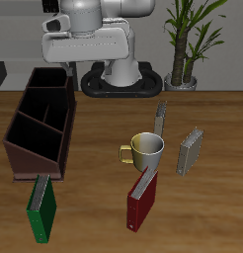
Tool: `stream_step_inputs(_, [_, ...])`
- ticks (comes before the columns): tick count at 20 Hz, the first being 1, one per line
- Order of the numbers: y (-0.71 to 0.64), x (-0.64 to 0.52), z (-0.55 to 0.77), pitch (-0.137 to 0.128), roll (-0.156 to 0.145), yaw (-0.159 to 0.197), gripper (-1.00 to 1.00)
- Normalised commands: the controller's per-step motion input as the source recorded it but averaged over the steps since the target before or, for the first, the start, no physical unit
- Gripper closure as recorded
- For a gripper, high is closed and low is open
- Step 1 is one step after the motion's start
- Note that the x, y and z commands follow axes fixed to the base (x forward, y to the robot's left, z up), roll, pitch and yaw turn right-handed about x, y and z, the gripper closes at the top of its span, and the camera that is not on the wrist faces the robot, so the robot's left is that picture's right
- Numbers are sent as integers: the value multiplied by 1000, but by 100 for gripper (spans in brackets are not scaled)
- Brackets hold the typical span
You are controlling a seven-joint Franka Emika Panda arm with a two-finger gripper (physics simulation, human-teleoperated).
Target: Place the green book into the right desk caddy's right compartment
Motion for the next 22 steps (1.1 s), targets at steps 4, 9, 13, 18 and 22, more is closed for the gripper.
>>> stream_step_inputs(4, [-228, 231, 101, -13, -12, 22, -100])
stream_step_inputs(9, [-197, 165, 73, -15, -19, 12, -100])
stream_step_inputs(13, [-330, 280, 121, -20, -19, 21, -100])
stream_step_inputs(18, [-292, 232, 114, -14, -30, -9, -100])
stream_step_inputs(22, [-249, 205, 151, -32, -5, -10, -100])
